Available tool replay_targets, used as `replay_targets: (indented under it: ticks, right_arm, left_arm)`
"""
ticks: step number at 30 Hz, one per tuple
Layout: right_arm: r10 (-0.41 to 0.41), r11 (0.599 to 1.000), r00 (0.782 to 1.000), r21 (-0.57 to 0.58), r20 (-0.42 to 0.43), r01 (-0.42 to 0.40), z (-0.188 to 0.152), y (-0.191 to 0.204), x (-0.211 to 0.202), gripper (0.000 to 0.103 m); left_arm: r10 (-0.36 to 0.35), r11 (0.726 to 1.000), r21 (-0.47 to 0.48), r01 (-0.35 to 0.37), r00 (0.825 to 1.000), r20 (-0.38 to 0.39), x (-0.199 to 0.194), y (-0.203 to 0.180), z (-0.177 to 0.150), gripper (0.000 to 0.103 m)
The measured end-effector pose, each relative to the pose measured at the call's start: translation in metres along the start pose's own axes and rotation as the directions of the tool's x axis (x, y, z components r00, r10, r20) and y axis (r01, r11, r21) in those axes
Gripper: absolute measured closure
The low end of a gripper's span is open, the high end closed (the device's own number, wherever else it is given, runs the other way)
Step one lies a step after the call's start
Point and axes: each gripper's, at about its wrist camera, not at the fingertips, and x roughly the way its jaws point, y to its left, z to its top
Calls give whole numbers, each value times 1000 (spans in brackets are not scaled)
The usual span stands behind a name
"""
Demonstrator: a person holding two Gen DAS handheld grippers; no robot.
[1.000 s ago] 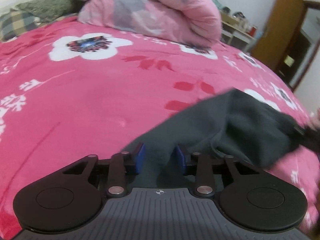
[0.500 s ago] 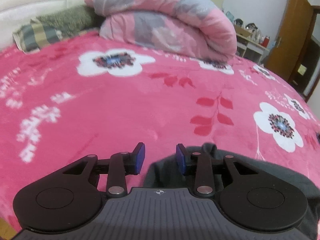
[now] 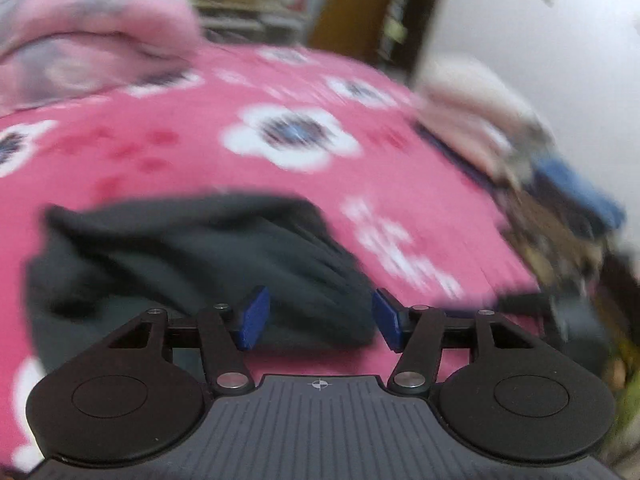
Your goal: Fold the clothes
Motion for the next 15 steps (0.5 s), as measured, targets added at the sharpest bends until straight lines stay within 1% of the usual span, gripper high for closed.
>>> replay_targets:
  ticks: [3,4,6,9,10,11,13,14,15]
  right_arm:
    - [-59,994,998,98,38,55,-5,-21,-18,85]
    - [-73,991,996,120,48,67,-6,-24,-23,85]
    - [-90,986,994,148,66,80,-10,-28,-31,85]
    - [-99,980,991,179,89,82,-15,-31,-42,85]
    - [-103,980,990,183,95,84,-15,-30,-43,85]
    - [-107,979,989,186,101,87,-15,-30,-44,85]
    - [-114,978,987,189,111,91,-14,-28,-45,85]
    - [-113,979,987,183,114,91,-12,-27,-44,85]
    - [-110,980,987,176,115,89,-10,-26,-44,85]
  left_arm:
    - [75,996,59,-71,996,-56,26,-25,-11,46]
    - [104,993,58,-101,993,-59,34,-29,-14,46]
    - [166,986,31,-164,985,-48,48,-31,-15,46]
    - [250,968,-26,-250,968,10,61,-32,-18,48]
    - [271,962,-43,-270,962,27,64,-30,-19,56]
    - [283,958,-62,-280,958,44,65,-28,-20,61]
    - [287,956,-87,-282,956,61,61,-24,-18,80]
    - [289,955,-90,-283,955,69,56,-22,-16,83]
    - [293,954,-88,-286,953,80,52,-20,-14,89]
